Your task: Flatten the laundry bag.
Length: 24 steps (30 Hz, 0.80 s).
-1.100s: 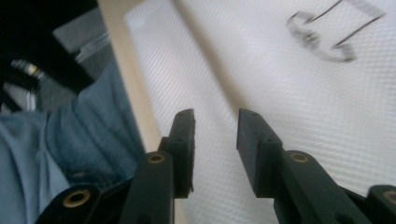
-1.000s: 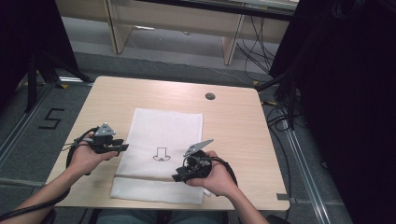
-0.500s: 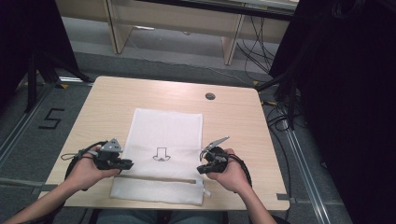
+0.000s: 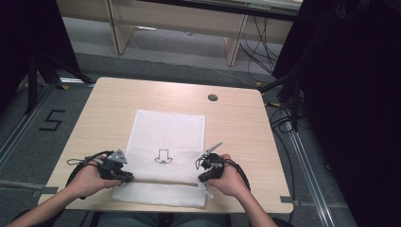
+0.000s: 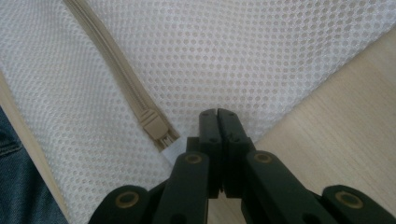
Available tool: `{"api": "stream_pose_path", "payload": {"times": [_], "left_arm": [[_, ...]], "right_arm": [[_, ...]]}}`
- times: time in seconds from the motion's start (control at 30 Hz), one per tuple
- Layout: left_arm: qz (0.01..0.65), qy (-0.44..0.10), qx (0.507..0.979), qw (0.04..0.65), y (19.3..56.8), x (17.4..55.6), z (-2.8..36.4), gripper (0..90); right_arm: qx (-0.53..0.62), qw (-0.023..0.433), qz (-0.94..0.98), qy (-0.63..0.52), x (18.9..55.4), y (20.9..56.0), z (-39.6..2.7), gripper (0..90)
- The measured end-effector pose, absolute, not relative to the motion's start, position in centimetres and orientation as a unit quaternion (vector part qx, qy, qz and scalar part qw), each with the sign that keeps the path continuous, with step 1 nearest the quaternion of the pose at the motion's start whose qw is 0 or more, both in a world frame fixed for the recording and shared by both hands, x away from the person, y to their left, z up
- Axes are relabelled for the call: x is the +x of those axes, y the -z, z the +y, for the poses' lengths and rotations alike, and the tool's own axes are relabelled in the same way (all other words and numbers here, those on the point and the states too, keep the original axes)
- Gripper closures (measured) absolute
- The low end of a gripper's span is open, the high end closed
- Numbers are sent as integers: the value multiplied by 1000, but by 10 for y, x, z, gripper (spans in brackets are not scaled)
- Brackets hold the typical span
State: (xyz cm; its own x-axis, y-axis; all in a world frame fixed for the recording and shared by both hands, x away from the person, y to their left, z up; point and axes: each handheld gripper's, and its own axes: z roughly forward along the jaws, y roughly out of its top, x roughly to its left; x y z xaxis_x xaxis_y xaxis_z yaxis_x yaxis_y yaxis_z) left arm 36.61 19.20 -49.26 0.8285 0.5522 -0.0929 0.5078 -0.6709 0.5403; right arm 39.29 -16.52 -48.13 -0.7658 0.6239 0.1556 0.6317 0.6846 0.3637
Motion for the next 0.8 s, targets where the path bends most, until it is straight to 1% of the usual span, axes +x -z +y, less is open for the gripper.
{"api": "stream_pose_path", "payload": {"times": [0.13, 0.27, 0.4, 0.57, 0.6, 0.63, 0.7, 0.8], "left_arm": [[286, -43, 916, 279, 493, 366, 190, 812], [295, -37, 912, 282, 493, 367, 188, 812], [285, -41, 916, 279, 493, 366, 188, 810], [287, -39, 916, 278, 493, 366, 187, 807], [288, -39, 915, 279, 493, 366, 187, 804], [289, -37, 915, 280, 493, 367, 188, 801], [287, -34, 914, 284, 492, 368, 189, 787], [277, -32, 909, 308, 490, 371, 189, 721]], "right_arm": [[-348, 8, -915, 206, 394, 483, -165, 892], [-335, -13, -919, 206, 397, 483, -165, 889], [-342, -12, -918, 200, 398, 483, -164, 888], [-339, -12, -918, 203, 397, 483, -165, 884], [-334, -14, -920, 206, 398, 483, -165, 878], [-353, 0, -913, 204, 395, 482, -164, 865], [-349, -8, -913, 211, 396, 481, -167, 825], [-359, -15, -903, 236, 394, 473, -172, 782]]}}
